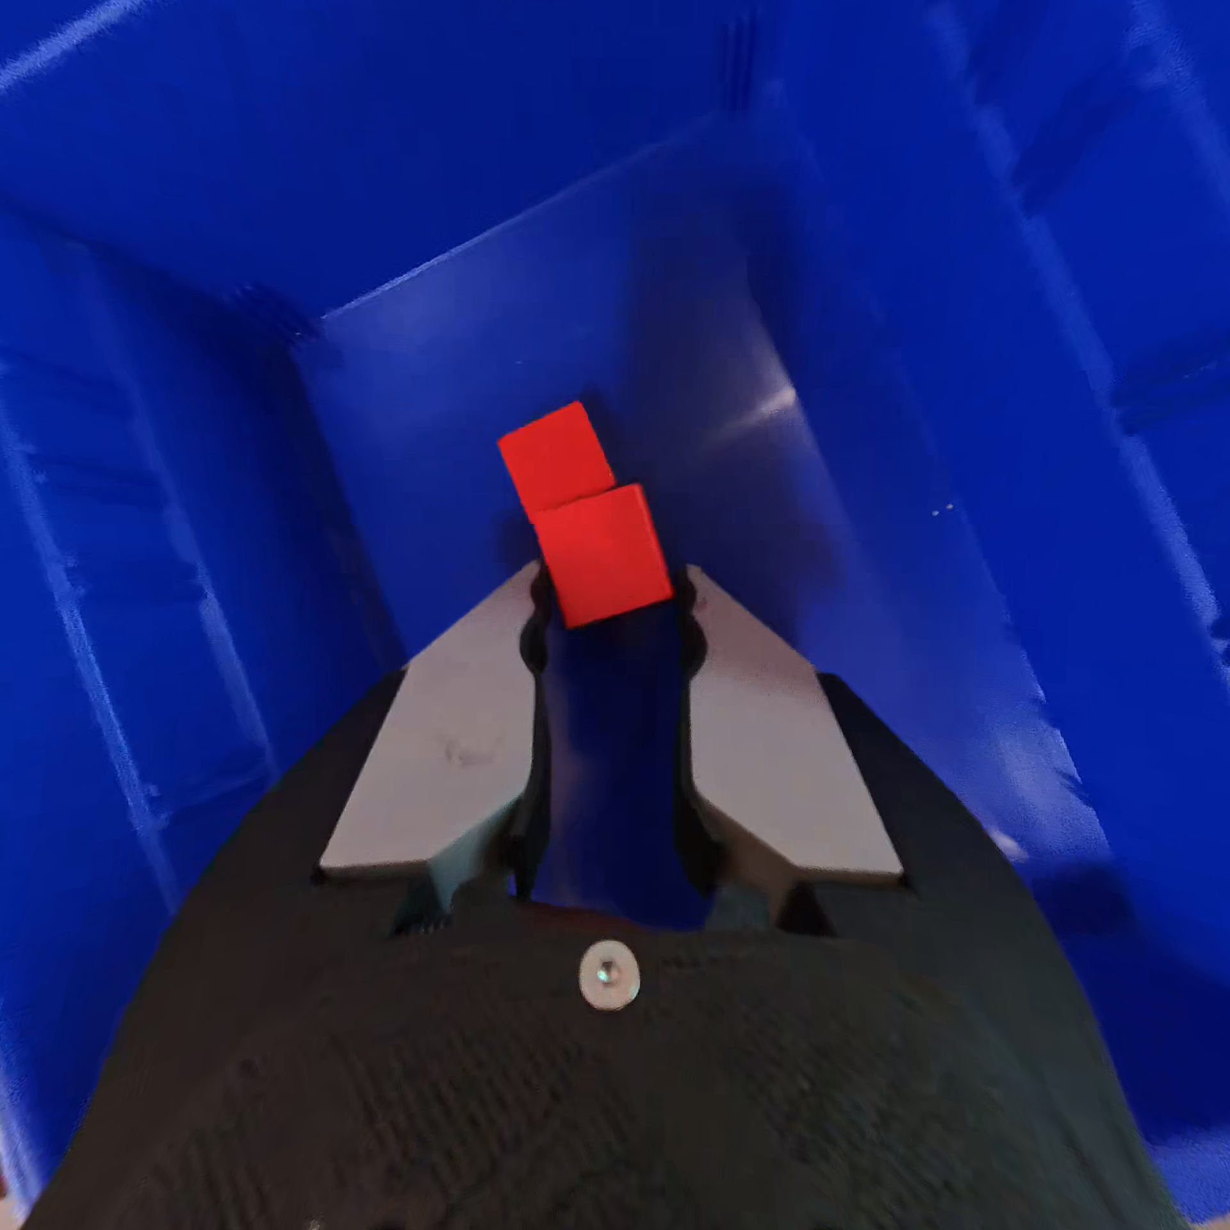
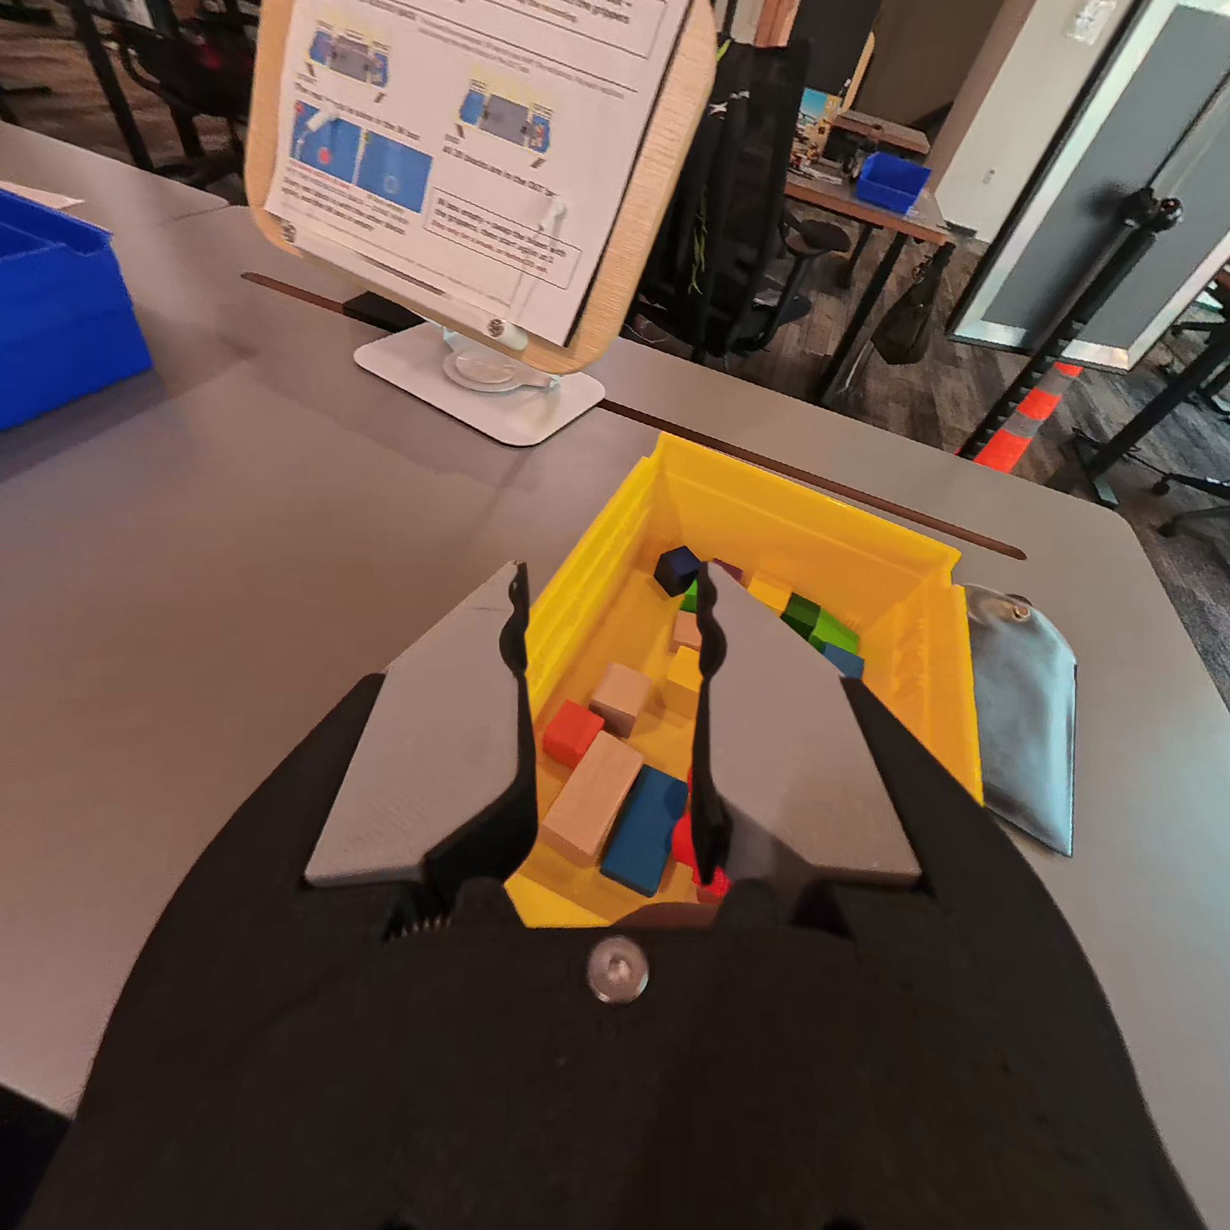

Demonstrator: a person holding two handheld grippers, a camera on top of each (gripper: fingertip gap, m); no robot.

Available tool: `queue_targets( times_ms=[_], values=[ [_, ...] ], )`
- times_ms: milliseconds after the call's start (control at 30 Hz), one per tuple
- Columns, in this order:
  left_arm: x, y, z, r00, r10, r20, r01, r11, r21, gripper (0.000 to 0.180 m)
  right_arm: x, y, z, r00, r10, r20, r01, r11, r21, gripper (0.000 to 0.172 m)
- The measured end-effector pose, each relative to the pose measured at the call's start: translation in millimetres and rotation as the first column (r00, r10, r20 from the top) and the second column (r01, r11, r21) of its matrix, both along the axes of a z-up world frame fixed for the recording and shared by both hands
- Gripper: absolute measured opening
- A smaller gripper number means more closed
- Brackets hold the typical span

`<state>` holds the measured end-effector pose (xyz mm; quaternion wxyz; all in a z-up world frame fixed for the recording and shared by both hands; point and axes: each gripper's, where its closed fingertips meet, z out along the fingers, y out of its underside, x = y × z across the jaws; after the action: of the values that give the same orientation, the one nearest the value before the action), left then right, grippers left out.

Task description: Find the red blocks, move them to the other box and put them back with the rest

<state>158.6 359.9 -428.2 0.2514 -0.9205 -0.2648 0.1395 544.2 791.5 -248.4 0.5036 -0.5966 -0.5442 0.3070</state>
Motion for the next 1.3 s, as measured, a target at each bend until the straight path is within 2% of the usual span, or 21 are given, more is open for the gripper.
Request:
queue_targets(
  times_ms=[33, 100, 200, 267, 333, 400, 500, 567, 633, 667, 767, 800, 867, 900, 967, 1000, 1033, 1100, 1167, 1233, 1300],
  values=[
    [-1, 1, 2, 1.0, -0.004, -0.026, 0.004, 1.0, -0.006, 0.035, 0, -6, 2, 1.0, 0.019, -0.005, -0.019, 1.0, -0.001, 0.048],
    [-5, 5, 19, 0.988, -0.006, -0.155, 0.009, 1.0, 0.014, 0.035, -3, -26, 5, 0.996, 0.089, -0.02, -0.089, 0.996, -0.022, 0.048],
    [14, 30, 77, 0.917, -0.037, -0.396, 0.095, 0.987, 0.128, 0.034, -14, -75, 4, 0.959, 0.279, -0.043, -0.282, 0.953, -0.108, 0.047],
    [56, 62, 126, 0.81, -0.122, -0.574, 0.274, 0.943, 0.187, 0.034, -23, -111, 1, 0.912, 0.407, -0.057, -0.411, 0.897, -0.166, 0.047],
    [130, 105, 160, 0.661, -0.265, -0.702, 0.535, 0.822, 0.194, 0.034, -31, -149, 0, 0.845, 0.526, -0.097, -0.533, 0.813, -0.232, 0.048],
    [213, 142, 170, 0.46, -0.389, -0.798, 0.743, 0.66, 0.107, 0.034, -39, -187, -2, 0.766, 0.625, -0.151, -0.636, 0.704, -0.316, 0.05],
    [289, 178, 160, 0.239, -0.446, -0.862, 0.817, 0.572, -0.07, 0.034, -48, -229, -8, 0.681, 0.702, -0.21, -0.712, 0.565, -0.417, 0.056],
    [324, 194, 151, 0.183, -0.478, -0.859, 0.854, 0.51, -0.102, 0.034, -54, -245, -16, 0.659, 0.721, -0.215, -0.72, 0.521, -0.459, 0.059],
    [338, 204, 143, 0.171, -0.495, -0.852, 0.855, 0.504, -0.122, 0.033, -60, -250, -28, 0.666, 0.722, -0.186, -0.706, 0.53, -0.471, 0.053],
    [336, 208, 139, 0.171, -0.499, -0.85, 0.838, 0.527, -0.141, 0.034, -62, -249, -34, 0.673, 0.721, -0.166, -0.695, 0.539, -0.476, 0.034],
    [333, 210, 135, 0.218, -0.491, -0.843, 0.836, 0.54, -0.098, 0.031, -61, -241, -39, 0.68, 0.718, -0.148, -0.677, 0.538, -0.502, 0.032],
    [328, 208, 137, 0.243, -0.48, -0.843, 0.825, 0.559, -0.08, 0.03, -63, -235, -37, 0.699, 0.7, -0.15, -0.669, 0.565, -0.483, 0.032],
    [313, 197, 154, 0.295, -0.406, -0.865, 0.79, 0.613, -0.018, 0.032, -66, -207, -30, 0.773, 0.621, -0.128, -0.614, 0.681, -0.399, 0.032],
    [300, 187, 162, 0.351, -0.379, -0.856, 0.762, 0.647, 0.026, 0.032, -67, -183, -23, 0.823, 0.554, -0.125, -0.56, 0.756, -0.34, 0.032],
    [252, 157, 179, 0.525, -0.283, -0.803, 0.633, 0.76, 0.146, 0.03, -62, -113, -8, 0.936, 0.327, -0.13, -0.347, 0.919, -0.189, 0.032],
    [222, 138, 184, 0.607, -0.232, -0.76, 0.552, 0.811, 0.193, 0.031, -55, -73, -4, 0.973, 0.19, -0.13, -0.205, 0.972, -0.117, 0.032],
    [188, 118, 184, 0.679, -0.182, -0.712, 0.463, 0.858, 0.222, 0.037, -45, -37, -4, 0.991, 0.067, -0.119, -0.076, 0.995, -0.07, 0.032],
    [120, 81, 170, 0.799, -0.096, -0.593, 0.291, 0.925, 0.243, 0.048, -28, 20, -21, 0.994, -0.105, -0.041, 0.104, 0.994, -0.045, 0.032],
    [61, 49, 135, 0.901, -0.029, -0.432, 0.135, 0.966, 0.219, 0.057, -20, 52, -50, 0.982, -0.177, 0.066, 0.181, 0.981, -0.07, 0.031],
    [18, 26, 97, 0.954, 0.031, -0.297, 0.017, 0.988, 0.157, 0.061, -20, 64, -74, 0.973, -0.18, 0.145, 0.197, 0.974, -0.115, 0.041],
    [-9, 15, 61, 0.976, 0.065, -0.209, -0.046, 0.995, 0.094, 0.061, -22, 64, -83, 0.97, -0.167, 0.174, 0.191, 0.972, -0.133, 0.05]
  ],
)
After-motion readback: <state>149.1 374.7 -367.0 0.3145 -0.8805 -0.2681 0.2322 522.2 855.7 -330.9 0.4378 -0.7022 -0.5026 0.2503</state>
